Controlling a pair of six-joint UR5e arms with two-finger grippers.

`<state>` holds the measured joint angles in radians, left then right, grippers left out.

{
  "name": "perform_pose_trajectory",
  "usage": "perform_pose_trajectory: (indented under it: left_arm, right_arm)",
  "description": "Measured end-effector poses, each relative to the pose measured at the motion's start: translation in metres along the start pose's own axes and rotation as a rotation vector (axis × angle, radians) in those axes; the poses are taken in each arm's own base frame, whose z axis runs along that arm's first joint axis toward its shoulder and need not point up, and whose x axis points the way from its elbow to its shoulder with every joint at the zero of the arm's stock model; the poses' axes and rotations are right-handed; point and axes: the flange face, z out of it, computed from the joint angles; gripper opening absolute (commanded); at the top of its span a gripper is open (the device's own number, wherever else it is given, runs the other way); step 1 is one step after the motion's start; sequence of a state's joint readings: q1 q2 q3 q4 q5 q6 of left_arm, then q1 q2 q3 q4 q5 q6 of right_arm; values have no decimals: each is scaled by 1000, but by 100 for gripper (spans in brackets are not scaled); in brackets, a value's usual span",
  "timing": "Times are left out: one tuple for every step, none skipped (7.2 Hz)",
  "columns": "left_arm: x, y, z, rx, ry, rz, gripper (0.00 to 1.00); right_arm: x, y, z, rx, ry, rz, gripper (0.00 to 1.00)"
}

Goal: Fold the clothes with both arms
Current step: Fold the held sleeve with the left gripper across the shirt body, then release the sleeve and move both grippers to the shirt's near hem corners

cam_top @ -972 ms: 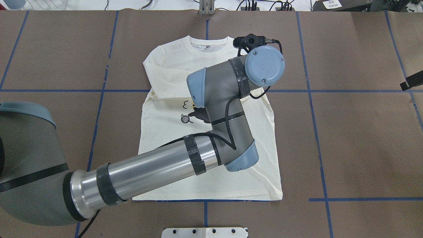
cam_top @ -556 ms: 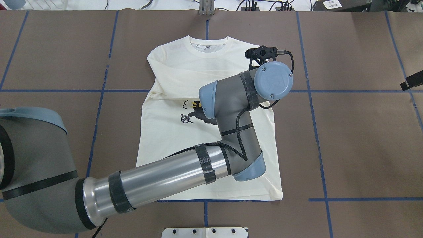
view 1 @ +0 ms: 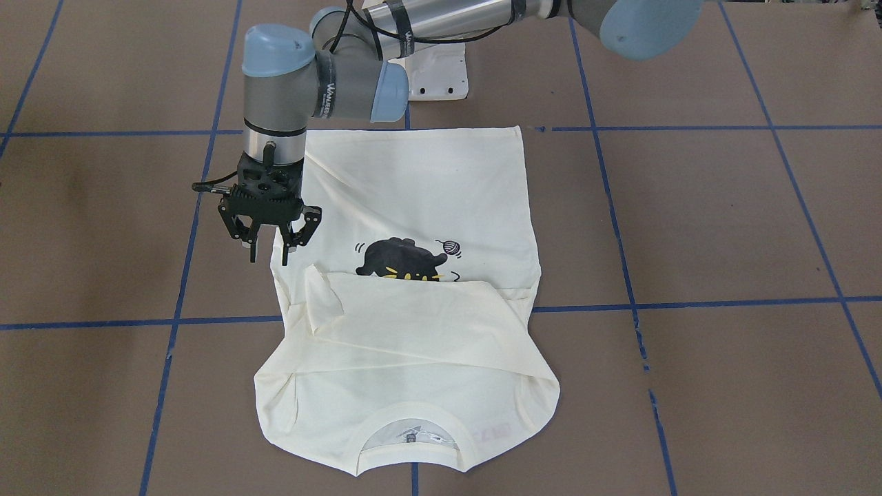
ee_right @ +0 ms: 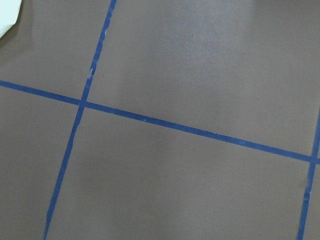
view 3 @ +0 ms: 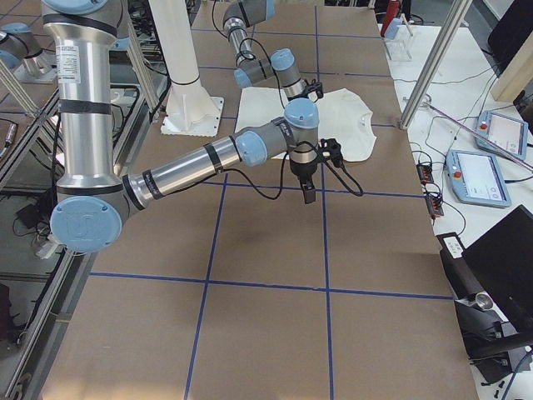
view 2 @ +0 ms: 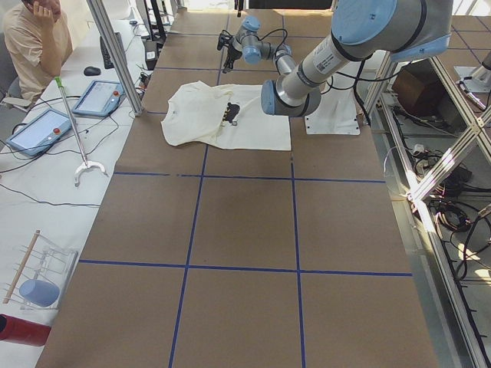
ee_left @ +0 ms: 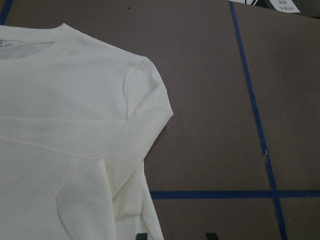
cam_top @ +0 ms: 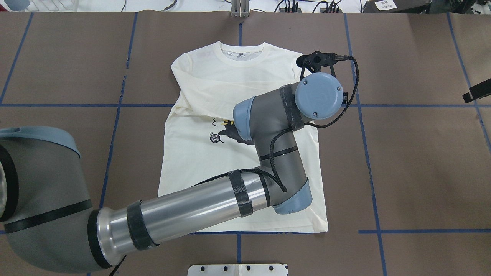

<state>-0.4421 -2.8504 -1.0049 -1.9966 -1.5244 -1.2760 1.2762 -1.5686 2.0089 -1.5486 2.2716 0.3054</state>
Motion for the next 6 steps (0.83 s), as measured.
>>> perform_pose_trajectory:
  left_arm:
    - [-6,-6,-12,-47,-3,48,100]
    - [-27,-6,-23,-77,-5,93,100]
    - [-71,2,-32,-88,-2,120,100]
    - [-125,13,-44,-87,1,159,100]
    - [-185,26,-62,-87,-10,228,100]
    - [-239,38,-83,-93,-30,288,100]
  right_arm:
    - [-11,-4,0,17,-13,45,100]
    - [-34,-6,7,41,-46,103,100]
    - [-68,-5,20,63,-98,166,100]
    - [-106,3,35,80,-139,224,100]
    - [-152,18,51,95,-156,282,100]
    - [-201,41,67,114,-158,341,98]
